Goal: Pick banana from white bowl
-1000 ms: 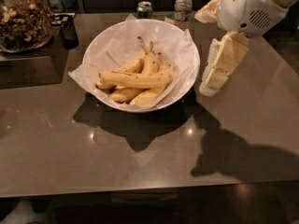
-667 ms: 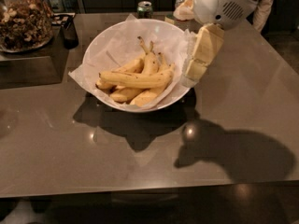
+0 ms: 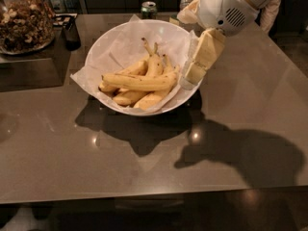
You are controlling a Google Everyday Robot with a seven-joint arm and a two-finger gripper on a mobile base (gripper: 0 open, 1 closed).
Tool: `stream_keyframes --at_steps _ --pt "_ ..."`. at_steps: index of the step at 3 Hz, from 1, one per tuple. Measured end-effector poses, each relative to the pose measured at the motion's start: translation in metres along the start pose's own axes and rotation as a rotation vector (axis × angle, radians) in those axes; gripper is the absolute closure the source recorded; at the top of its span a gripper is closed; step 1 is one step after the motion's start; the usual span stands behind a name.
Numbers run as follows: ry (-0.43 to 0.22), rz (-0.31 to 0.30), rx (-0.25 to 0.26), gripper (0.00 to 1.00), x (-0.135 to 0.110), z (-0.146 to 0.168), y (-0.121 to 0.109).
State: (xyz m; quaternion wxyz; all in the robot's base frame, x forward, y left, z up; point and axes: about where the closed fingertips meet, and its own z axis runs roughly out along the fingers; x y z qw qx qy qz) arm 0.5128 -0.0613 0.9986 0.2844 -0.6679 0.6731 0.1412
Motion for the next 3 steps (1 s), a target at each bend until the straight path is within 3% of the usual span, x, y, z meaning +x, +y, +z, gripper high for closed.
stream_keyframes --at_steps 2,3 --pt "-0.140 0.033 -0.101 0.00 -0.017 0.049 -0.023" --pt "-0.141 0.035 -0.103 0.19 -0.017 0.050 -0.024"
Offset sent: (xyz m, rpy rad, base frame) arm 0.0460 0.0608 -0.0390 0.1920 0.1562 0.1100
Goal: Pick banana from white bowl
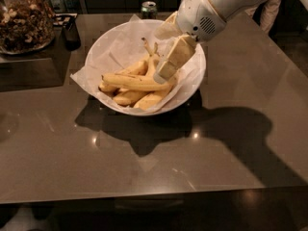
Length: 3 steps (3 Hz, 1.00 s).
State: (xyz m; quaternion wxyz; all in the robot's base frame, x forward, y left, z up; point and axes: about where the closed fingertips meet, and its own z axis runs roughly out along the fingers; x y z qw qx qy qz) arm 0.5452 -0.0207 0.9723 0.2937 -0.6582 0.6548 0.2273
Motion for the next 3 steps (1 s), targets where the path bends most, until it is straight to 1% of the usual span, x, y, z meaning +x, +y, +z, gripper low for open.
stream_keyframes --at_steps 1,2,3 --pt "-0.010 -0.001 -0.011 0.23 0.000 0.006 0.000" --pt "-0.055 -0.003 -0.047 0.23 -0.002 0.025 -0.001" --pt "-0.076 -0.003 -0.085 0.23 -0.004 0.043 -0.006"
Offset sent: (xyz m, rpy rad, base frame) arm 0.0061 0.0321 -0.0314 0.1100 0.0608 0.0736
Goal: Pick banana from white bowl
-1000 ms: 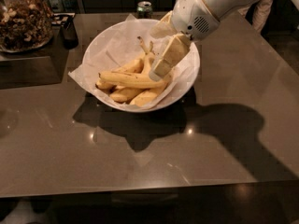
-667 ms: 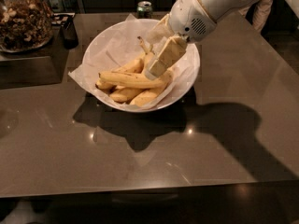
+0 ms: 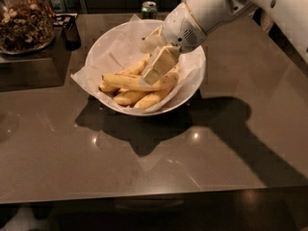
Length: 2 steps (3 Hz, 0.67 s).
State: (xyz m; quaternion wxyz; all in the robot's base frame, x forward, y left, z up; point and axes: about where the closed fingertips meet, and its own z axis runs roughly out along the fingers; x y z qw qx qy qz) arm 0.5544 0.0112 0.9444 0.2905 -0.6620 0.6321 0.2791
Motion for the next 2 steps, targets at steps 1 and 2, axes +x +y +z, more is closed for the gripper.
stream_keyframes --at_steps 1,2 --pt "-0.003 -0.003 -0.033 0.21 -0.001 0.017 -0.007" --pt "0.002 -0.001 -0.053 0.23 -0.001 0.030 -0.011"
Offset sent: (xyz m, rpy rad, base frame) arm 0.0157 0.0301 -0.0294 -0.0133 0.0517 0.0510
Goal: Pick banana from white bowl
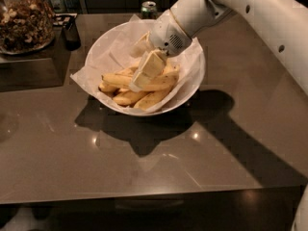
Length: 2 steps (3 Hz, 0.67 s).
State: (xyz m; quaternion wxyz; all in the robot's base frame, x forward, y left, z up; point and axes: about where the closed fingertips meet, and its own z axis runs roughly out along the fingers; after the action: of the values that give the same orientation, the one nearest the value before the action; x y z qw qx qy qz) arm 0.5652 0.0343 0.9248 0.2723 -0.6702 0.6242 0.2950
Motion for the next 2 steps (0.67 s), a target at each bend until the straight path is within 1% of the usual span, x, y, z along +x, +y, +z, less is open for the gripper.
stream_keyframes --at_steps 1,2 --pt "0.004 0.004 -0.006 0.27 0.0007 0.0057 0.0000" --pt "0.023 0.028 0.009 0.29 0.0082 0.0081 0.0012"
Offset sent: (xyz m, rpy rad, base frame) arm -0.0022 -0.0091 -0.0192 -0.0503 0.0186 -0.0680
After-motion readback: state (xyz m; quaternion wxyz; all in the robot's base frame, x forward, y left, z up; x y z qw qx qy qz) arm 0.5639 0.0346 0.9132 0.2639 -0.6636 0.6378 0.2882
